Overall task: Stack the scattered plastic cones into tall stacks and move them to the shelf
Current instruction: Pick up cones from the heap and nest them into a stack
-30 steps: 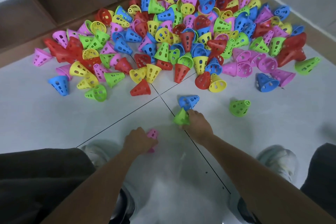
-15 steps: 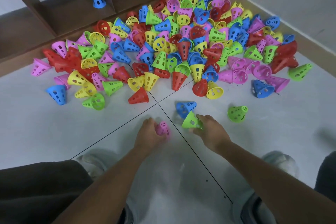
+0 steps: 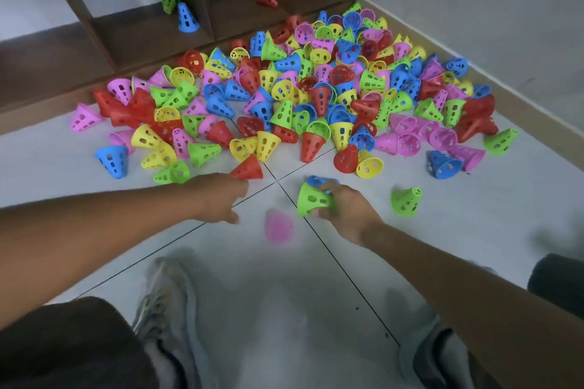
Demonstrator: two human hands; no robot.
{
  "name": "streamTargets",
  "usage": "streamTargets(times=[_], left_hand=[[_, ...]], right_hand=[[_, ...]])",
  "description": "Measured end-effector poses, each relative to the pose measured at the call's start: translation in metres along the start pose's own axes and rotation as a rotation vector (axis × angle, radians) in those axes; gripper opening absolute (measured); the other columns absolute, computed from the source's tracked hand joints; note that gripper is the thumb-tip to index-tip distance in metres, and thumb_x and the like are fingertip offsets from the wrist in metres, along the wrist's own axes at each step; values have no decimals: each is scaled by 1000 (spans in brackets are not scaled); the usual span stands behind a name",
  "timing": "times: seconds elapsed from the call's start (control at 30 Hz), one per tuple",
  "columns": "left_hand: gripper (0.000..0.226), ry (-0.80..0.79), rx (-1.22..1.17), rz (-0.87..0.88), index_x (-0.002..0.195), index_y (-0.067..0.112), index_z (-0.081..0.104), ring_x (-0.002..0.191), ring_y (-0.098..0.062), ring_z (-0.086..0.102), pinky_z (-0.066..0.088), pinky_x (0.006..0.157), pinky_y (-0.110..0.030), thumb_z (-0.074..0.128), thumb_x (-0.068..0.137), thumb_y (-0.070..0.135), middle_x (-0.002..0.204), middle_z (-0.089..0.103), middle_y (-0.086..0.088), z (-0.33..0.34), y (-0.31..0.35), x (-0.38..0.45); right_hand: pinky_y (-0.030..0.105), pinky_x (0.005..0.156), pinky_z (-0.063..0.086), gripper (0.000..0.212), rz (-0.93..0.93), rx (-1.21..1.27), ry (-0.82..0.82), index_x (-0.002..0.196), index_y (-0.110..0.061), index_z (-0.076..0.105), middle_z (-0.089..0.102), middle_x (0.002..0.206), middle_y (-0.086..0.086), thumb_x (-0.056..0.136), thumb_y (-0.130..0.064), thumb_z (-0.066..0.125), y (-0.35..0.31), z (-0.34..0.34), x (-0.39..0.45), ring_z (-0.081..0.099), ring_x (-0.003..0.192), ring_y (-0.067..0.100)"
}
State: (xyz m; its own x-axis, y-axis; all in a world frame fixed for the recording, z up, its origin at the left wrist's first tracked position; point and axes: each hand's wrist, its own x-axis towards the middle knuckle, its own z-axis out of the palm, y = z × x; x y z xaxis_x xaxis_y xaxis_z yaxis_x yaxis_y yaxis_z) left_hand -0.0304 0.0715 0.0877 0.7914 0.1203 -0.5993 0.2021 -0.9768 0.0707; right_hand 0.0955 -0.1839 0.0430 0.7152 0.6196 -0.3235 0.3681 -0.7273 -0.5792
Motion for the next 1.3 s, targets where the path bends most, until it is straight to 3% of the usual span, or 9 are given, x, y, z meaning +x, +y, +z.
streamTargets(times=[0.1, 0.2, 0.3, 0.77, 0.9, 1.03, 1.2, 1.3], left_hand=[[53, -45, 31, 20, 132, 22, 48, 112, -21, 56, 46, 83, -29, 70, 90, 48, 129, 55, 1, -16, -6, -25], [53, -66, 87, 58, 133, 22, 48, 111, -22, 56, 46, 83, -29, 66, 92, 50, 129, 55, 1, -28, -4, -47], [49, -93, 91, 105, 129, 26, 49, 107, -19, 57, 51, 90, -35, 63, 92, 55, 123, 59, 5, -33, -5, -66], [34, -68, -19, 108, 118, 29, 57, 98, -11, 61, 51, 90, -35, 62, 93, 51, 108, 65, 15, -34, -39, -69], [34, -61, -37, 117, 117, 30, 57, 96, -9, 60, 52, 89, -35, 62, 93, 53, 105, 65, 17, -30, -48, -52], [30, -25, -64, 118, 116, 31, 57, 96, -8, 59, 52, 88, -33, 62, 94, 52, 106, 65, 17, -27, -56, -36], [29, 9, -102, 104, 116, 34, 56, 96, -4, 58, 52, 88, -34, 60, 95, 52, 108, 63, 19, -27, -63, -8], [28, 36, -159, 93, 114, 33, 56, 95, -4, 58, 52, 86, -33, 63, 94, 51, 107, 63, 17, -25, -71, 6]], right_hand=[[32, 86, 47, 42, -56, -24, -24, 131, -20, 56, 62, 113, 3, 92, -29, 69, -17, 3, -2, 60, 105, 24], [34, 84, 48, 31, -146, -138, -45, 123, -17, 60, 60, 110, 7, 93, -21, 67, -26, 11, -5, 58, 105, 27], [42, 91, 50, 40, -163, -211, -90, 130, -18, 57, 55, 120, 10, 92, -18, 67, -35, 22, 1, 54, 113, 30], [40, 86, 53, 49, -126, -316, -258, 135, -21, 52, 49, 126, 5, 88, -22, 67, -52, 67, 33, 55, 112, 26], [42, 92, 52, 53, -175, -365, -294, 139, -21, 47, 49, 131, 2, 91, -32, 68, -54, 48, 42, 55, 113, 23], [35, 96, 46, 51, -236, -475, -298, 140, -18, 47, 51, 134, 5, 95, -34, 65, -59, 14, 56, 53, 119, 25], [40, 97, 48, 52, -248, -573, -304, 140, -18, 49, 59, 126, 7, 93, -33, 66, -64, -27, 78, 55, 117, 25], [31, 95, 46, 50, -289, -666, -345, 140, -20, 47, 57, 129, 3, 95, -35, 63, -66, -47, 84, 53, 117, 21]])
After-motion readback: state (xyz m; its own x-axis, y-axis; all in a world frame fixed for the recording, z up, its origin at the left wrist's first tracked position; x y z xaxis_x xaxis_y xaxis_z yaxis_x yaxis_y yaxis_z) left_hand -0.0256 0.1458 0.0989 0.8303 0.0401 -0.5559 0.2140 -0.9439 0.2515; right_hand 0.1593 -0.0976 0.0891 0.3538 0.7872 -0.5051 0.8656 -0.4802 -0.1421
